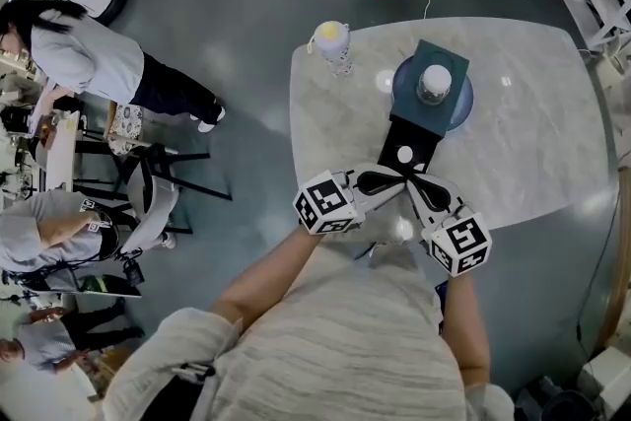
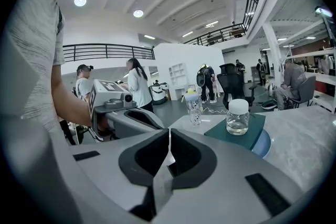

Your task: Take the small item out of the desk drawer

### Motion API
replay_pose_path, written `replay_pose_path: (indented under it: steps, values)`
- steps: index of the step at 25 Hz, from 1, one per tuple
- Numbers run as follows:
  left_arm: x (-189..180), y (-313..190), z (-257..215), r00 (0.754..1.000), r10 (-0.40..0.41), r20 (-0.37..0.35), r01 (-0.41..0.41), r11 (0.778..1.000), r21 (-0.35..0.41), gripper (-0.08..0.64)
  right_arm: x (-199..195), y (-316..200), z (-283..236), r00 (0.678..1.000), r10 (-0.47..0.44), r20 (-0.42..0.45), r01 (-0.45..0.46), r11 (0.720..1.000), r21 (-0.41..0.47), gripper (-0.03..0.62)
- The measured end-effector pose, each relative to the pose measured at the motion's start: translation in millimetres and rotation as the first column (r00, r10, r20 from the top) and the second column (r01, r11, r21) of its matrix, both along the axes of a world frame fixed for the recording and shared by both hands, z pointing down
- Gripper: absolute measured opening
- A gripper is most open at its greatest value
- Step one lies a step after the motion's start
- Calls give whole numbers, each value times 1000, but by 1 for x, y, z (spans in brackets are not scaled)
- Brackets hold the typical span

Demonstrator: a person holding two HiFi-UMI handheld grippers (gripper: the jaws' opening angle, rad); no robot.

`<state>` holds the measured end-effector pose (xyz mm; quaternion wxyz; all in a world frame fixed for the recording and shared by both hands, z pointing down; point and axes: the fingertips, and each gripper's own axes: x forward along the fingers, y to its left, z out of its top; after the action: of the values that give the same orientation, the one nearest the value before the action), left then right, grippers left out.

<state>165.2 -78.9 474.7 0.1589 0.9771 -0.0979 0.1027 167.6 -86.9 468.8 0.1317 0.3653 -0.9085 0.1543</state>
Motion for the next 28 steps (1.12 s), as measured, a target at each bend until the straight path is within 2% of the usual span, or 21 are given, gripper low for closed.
replay_pose_path:
  steps: [5,12,21,28]
  values:
    - [-4,-9,17,1000,4,25,-3,1000,-31,15,-5,-9,17,1000,4,-1,-4,999,-34,11]
    - [-11,-24,40,997,60,50,-57,996,-70,15,-10,-25,39,997,76,-18,-77,994,-75,11]
    - [-19,-32,62,990,130,55,-122,985,-122,15,-17,-35,62,984,146,-102,-157,981,-114,12]
    - [-19,-34,76,986,159,53,-150,977,-151,15,-7,-41,78,970,189,-152,-212,966,-150,100]
